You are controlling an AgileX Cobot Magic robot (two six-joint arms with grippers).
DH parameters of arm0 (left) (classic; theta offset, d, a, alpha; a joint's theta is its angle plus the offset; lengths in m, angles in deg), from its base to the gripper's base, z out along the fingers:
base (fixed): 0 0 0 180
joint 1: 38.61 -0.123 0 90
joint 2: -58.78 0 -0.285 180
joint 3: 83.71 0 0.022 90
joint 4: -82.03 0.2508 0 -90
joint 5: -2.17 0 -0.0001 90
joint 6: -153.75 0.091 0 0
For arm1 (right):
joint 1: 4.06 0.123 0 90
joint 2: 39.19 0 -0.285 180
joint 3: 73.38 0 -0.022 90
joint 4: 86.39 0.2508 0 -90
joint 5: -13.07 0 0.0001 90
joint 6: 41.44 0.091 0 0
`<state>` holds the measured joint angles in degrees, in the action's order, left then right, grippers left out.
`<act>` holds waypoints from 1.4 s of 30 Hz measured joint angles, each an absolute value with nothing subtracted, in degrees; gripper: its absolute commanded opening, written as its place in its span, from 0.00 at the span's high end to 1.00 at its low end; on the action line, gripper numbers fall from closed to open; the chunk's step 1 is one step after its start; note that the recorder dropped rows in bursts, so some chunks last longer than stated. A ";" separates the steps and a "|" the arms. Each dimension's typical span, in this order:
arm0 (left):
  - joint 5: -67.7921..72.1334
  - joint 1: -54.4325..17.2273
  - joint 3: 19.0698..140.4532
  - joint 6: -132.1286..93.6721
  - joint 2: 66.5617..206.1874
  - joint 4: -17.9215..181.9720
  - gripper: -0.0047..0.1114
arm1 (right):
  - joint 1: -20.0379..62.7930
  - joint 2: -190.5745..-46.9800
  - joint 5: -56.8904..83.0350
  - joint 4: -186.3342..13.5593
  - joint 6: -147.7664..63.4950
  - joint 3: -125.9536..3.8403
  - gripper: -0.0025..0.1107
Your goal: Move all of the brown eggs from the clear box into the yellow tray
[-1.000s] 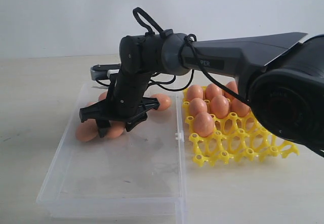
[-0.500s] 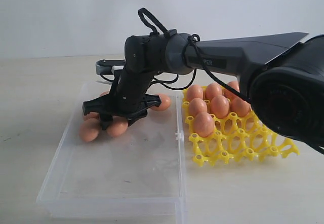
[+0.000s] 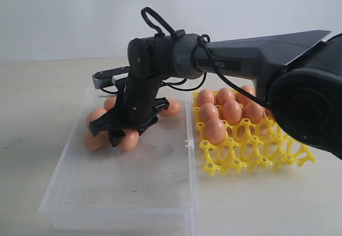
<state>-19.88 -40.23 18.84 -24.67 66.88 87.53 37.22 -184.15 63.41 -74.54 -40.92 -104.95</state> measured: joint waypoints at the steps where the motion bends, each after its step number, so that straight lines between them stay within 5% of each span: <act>1: -19.88 -40.23 18.84 -24.67 66.88 87.53 0.96 | 37.53 -183.81 63.14 -75.08 -41.44 -104.06 0.98; 13: -19.88 -40.23 18.84 -24.67 66.88 87.53 0.96 | 38.99 -175.57 55.46 -74.54 -45.15 -88.55 0.98; 29: -19.88 -40.23 18.84 -24.67 66.88 87.53 0.96 | 38.99 -150.84 8.20 -55.24 -64.97 -50.22 0.98; 42: -19.88 -40.23 18.84 -24.67 66.88 87.53 0.96 | 29.60 -135.91 3.32 -47.68 -72.89 -35.20 0.98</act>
